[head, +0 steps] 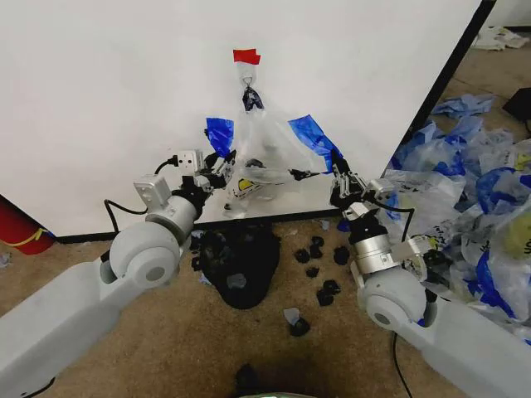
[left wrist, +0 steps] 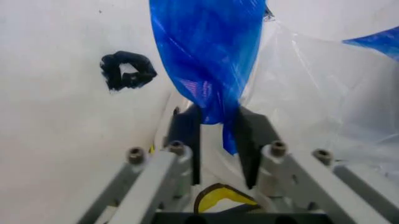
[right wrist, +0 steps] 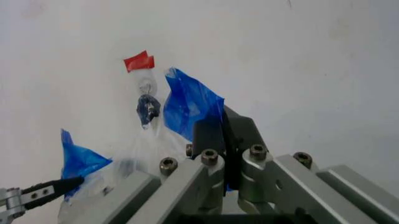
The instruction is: Pick up the garbage bag from the wall and place it over the trash bin.
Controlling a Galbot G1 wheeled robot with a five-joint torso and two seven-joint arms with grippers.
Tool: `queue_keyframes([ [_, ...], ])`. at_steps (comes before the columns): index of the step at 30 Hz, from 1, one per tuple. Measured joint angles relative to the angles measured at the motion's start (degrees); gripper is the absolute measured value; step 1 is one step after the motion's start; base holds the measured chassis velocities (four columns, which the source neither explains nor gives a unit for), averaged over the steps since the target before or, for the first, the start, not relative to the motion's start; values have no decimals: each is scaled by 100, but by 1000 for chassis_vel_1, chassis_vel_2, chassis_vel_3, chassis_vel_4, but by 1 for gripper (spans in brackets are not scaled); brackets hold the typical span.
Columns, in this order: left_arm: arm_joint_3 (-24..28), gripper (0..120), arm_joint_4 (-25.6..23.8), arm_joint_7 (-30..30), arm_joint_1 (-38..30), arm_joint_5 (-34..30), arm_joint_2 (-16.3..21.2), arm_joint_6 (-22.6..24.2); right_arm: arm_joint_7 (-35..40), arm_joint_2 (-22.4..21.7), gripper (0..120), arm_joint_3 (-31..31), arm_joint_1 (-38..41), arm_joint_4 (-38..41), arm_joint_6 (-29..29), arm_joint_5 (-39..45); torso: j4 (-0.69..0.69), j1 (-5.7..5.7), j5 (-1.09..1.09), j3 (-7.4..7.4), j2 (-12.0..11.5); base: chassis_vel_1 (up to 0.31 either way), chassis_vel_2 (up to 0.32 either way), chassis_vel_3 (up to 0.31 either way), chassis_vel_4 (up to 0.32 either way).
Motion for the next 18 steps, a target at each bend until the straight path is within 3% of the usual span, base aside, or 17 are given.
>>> queue_keyframes([
  [6, -57, 0, -146, -14, 153, 2, 88, 0, 25, 14, 0, 4, 93, -1, -15, 27, 0, 0, 0, 0, 0, 0, 0, 0, 0],
  [18, -163, 0, -466, -110, 442, 96, 219, 11, 39, 48, 0, 175, -247, 56, -11, -25, 0, 0, 0, 0, 0, 0, 0, 0, 0],
])
